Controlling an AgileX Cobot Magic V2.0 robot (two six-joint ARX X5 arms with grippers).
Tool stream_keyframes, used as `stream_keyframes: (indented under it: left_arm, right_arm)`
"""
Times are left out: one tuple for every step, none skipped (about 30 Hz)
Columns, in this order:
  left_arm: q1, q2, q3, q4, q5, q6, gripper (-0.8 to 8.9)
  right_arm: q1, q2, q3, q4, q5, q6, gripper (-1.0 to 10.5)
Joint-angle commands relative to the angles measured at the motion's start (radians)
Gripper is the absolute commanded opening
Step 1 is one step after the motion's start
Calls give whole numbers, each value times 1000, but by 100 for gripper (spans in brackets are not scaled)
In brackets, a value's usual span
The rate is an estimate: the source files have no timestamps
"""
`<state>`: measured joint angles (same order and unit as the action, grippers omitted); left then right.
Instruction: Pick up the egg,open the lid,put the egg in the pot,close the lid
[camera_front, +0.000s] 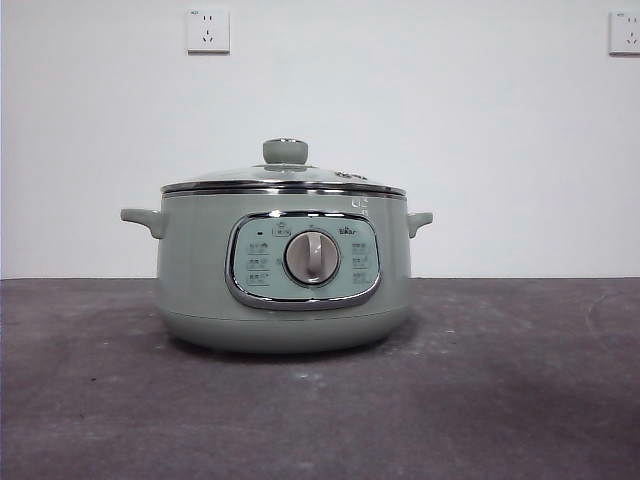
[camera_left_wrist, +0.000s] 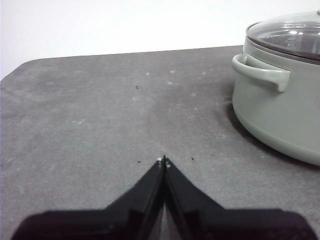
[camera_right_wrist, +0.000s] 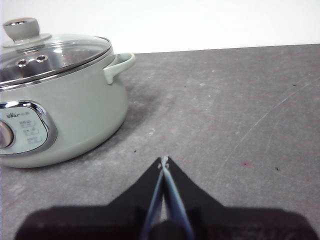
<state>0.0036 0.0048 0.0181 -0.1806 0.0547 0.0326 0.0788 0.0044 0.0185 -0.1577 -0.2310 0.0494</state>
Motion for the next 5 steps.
stream_keyframes:
  left_arm:
    - [2,-3,-14,1,-1,-6,-4]
    - [2,-3,-14,1,-1,-6,-4]
    - [2,-3,-14,1,-2,-6,-4]
    - [2,-3,-14,1,-2,-6,-3]
    - [2,-3,-14,1,-2,-6,-4]
  right_arm:
    - [0,-3,-13,-6,2,12,1]
    - [0,-3,-13,-6,2,12,1]
    - [0,-3,-13,-6,2,12,1]
    - [0,-3,-13,-6,2,12,1]
    - [0,-3,-13,-6,2,12,1]
